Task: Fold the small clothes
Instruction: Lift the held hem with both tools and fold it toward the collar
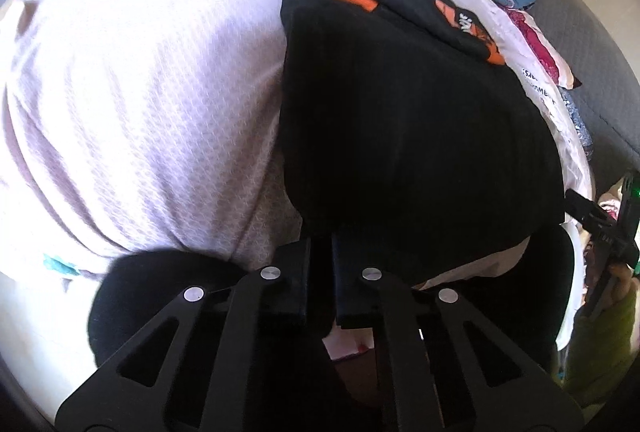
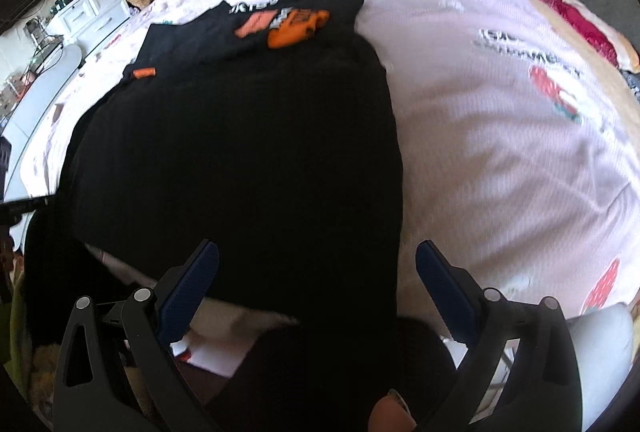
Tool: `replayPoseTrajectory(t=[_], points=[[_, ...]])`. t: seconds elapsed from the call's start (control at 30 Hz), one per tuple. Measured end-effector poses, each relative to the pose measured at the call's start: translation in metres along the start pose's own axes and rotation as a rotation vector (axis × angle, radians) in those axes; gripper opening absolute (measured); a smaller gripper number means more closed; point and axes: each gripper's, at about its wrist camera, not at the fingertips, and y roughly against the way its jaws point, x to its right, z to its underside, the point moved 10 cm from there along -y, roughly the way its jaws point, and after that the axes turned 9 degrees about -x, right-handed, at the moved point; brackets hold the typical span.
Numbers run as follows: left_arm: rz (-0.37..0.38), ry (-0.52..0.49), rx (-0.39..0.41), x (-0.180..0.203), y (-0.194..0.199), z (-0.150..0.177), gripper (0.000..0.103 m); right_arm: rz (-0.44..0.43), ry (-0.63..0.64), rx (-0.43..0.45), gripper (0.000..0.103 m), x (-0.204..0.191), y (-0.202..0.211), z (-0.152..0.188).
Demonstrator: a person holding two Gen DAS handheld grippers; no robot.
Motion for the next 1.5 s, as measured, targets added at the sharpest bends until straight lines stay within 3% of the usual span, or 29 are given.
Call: replayPoseTrajectory(t=[0.23, 0.33, 0.4, 0.43, 0.57, 0.73, 1.03, 1.23, 1.5], points=[[0.021, -0.032, 0.089, 0.011, 0.032, -0.016, 0.002, 0.009, -0.048, -0.038, 0.081, 0.017, -0.011, 0.012], [0.034, -0.039, 0.116, 0.015, 0.041, -0.021, 0.002, 0.015, -0.04, -0.077, 0.051, 0.018, -0.019, 0.017], [0.04, -0.042, 0.13, 0.017, 0.045, -0.023, 0.002, 0.021, -0.02, -0.065, 0.019, 0.015, -0.016, 0.018], [0.043, -0.041, 0.136, 0.018, 0.046, -0.024, 0.002, 0.016, -0.02, -0.055, 0.012, 0.014, -0.013, 0.017], [0.056, -0.037, 0.164, 0.019, 0.053, -0.032, 0.002, -0.044, -0.011, 0.008, 0.008, 0.008, 0.008, 0.007], [0.065, -0.03, 0.215, 0.017, 0.067, -0.046, 0.002, -0.119, -0.014, 0.156, 0.008, -0.004, 0.047, -0.023], [0.073, 0.0, 0.302, 0.012, 0.091, -0.075, 0.002, -0.137, -0.064, 0.362, 0.008, 0.012, 0.099, -0.085], [0.085, 0.009, 0.364, 0.014, 0.11, -0.1, 0.002, -0.137, -0.112, 0.441, 0.008, 0.028, 0.118, -0.116], [0.072, 0.002, 0.416, 0.022, 0.123, -0.127, 0.002, -0.124, -0.141, 0.462, 0.008, 0.031, 0.117, -0.145]])
